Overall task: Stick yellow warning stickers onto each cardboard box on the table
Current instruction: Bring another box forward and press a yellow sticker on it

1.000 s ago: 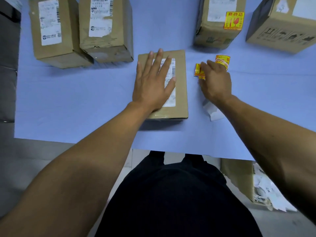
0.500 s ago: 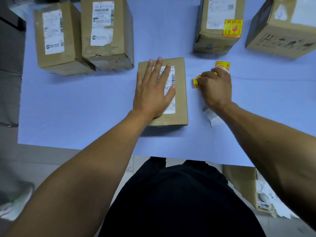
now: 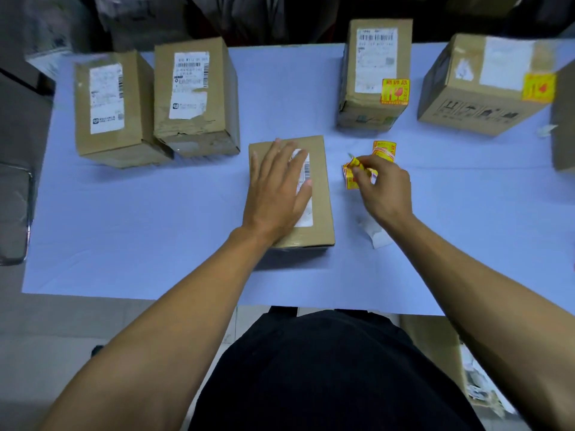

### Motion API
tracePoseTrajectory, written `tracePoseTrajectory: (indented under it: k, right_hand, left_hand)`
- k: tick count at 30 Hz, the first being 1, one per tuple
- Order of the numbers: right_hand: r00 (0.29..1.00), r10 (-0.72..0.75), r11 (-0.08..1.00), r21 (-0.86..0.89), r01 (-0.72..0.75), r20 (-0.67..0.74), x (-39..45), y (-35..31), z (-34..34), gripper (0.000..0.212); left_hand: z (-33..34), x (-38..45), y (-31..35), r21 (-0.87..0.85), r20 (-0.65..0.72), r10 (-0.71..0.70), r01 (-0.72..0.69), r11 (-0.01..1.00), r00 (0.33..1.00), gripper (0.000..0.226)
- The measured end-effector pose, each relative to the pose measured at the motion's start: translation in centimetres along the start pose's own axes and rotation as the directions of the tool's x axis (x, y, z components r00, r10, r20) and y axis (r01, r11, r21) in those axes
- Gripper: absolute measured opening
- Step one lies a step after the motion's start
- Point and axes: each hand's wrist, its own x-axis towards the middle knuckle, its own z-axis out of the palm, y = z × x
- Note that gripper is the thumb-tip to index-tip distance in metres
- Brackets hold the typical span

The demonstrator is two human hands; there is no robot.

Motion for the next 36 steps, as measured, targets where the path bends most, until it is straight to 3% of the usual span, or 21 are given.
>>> tracePoseTrajectory:
  k: [1,3,7,10,12,14,15,16,18,20,22,26,33,36]
  right_hand:
    - [1.000,-0.019,1.000,0.020,0.019,-0.007,-0.5,-0.4,-0.2,0.017]
    - [0.998,-0.064,0.997,0.034,0.064,-0.001,-1.4,-1.6,-0.3,0.016]
    - [0.969,-0.247,0.969,0.014,0.247,-0.023,-2.4,-4.0,-0.6,0.016]
    - [0.917,-0.396,0.918,0.006,0.397,0.049,-2.1,-5.7,-1.4,0.023]
    - [0.921,-0.383,0.922,0.085,0.377,0.075,-1.6,-6.9,-2.0,0.026]
    - [0.984,-0.164,0.942,0.309,0.134,0.073,-1.0,-8.4,-2.6,0.031]
    - [0.992,-0.026,0.889,0.456,-0.032,0.120,-0.7,-9.1,-2.9,0.034]
    - [0.973,0.088,0.780,0.592,-0.202,0.215,-0.3,-9.8,-2.9,0.035]
    - [0.898,0.167,0.613,0.671,-0.417,0.406,0.4,-10.7,-2.8,0.030]
    - [0.876,0.147,0.643,0.629,-0.438,0.460,0.6,-11.4,-2.5,0.020]
    - [0.889,0.104,0.680,0.621,-0.391,0.446,0.6,-12.0,-2.2,0.002]
    - [0.918,0.006,0.754,0.601,-0.265,0.397,0.2,-13.2,-1.9,0.009]
    - [0.867,-0.046,0.747,0.594,-0.300,0.496,0.5,-13.7,-2.3,0.008]
    - [0.863,-0.079,0.715,0.632,-0.300,0.498,0.5,-13.9,-2.2,0.012]
  left_hand:
    - [-0.2,-0.1,0.8,-0.088,-0.025,0.014,-0.016,0.996,1.000,0.043]
    - [-0.9,-0.1,2.6,-0.337,0.068,-0.088,0.106,0.936,0.994,0.039]
    - [-1.7,1.5,4.9,-0.669,0.248,-0.398,0.453,0.589,0.883,0.025]
    - [-2.5,2.4,4.6,-0.805,0.298,-0.517,0.503,0.316,0.802,0.018]
    - [-3.3,2.5,4.1,-0.847,0.304,-0.530,0.480,0.230,0.791,0.018]
    - [-4.3,2.5,3.3,-0.872,0.285,-0.538,0.447,0.198,0.794,0.014]
    - [-4.8,2.5,2.8,-0.884,0.275,-0.540,0.431,0.184,0.796,0.013]
    - [-5.4,2.5,2.4,-0.894,0.272,-0.537,0.416,0.166,0.798,0.013]
    - [-6.3,2.4,1.6,-0.904,0.267,-0.522,0.399,0.156,0.810,0.012]
    - [-7.0,2.3,1.2,-0.900,0.260,-0.517,0.398,0.176,0.816,0.010]
    - [-7.5,2.2,0.9,-0.906,0.278,-0.525,0.402,0.135,0.804,0.006]
    - [-8.2,2.0,0.2,-0.899,0.347,-0.486,0.431,0.071,0.802,0.004]
    - [-9.2,1.6,-0.6,-0.852,0.369,-0.405,0.478,0.211,0.837,0.009]
    - [-9.5,1.5,-0.6,-0.857,0.379,-0.402,0.480,0.187,0.834,0.005]
